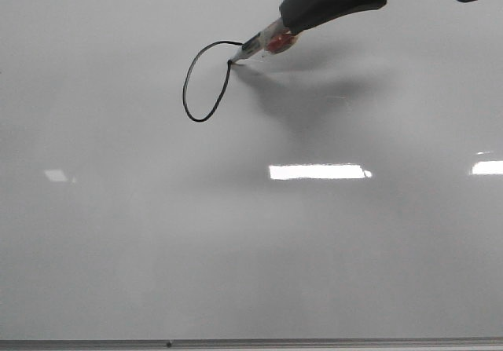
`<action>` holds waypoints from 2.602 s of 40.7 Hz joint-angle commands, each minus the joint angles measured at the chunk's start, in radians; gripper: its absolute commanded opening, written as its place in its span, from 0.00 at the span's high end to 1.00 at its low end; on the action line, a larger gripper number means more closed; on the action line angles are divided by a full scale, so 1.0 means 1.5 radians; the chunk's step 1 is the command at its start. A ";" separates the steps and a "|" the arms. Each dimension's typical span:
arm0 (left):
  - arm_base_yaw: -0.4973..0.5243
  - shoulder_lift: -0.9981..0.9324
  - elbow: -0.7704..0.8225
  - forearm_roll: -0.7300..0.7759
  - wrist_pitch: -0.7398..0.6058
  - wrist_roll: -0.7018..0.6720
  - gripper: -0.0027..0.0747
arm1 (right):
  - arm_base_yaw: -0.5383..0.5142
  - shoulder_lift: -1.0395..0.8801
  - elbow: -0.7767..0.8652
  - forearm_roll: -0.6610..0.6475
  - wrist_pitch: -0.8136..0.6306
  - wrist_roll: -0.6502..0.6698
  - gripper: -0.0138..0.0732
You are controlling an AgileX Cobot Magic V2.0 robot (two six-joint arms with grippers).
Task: Write number 9 on whiteboard
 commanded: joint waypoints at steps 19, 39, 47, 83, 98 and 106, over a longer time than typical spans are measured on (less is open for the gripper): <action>0.001 0.002 -0.017 -0.033 -0.034 -0.006 0.99 | 0.017 0.067 0.120 -0.043 0.012 -0.005 0.91; -0.130 0.184 -0.129 -0.012 -0.028 0.147 0.38 | 0.111 -0.102 0.000 -0.046 0.226 -0.250 0.91; -0.275 0.280 -0.169 0.047 -0.069 0.150 0.47 | 0.127 -0.102 -0.024 -0.047 0.301 -0.313 0.91; -0.307 0.330 -0.174 0.048 -0.084 0.150 0.98 | 0.148 -0.103 -0.024 0.007 0.315 -0.365 0.62; -0.301 0.330 -0.170 0.048 -0.086 0.136 0.99 | 0.121 -0.196 -0.021 0.017 0.255 -0.259 0.30; -0.232 0.330 -0.170 0.050 -0.090 0.076 0.99 | 0.022 -0.290 0.032 0.017 0.182 -0.183 0.49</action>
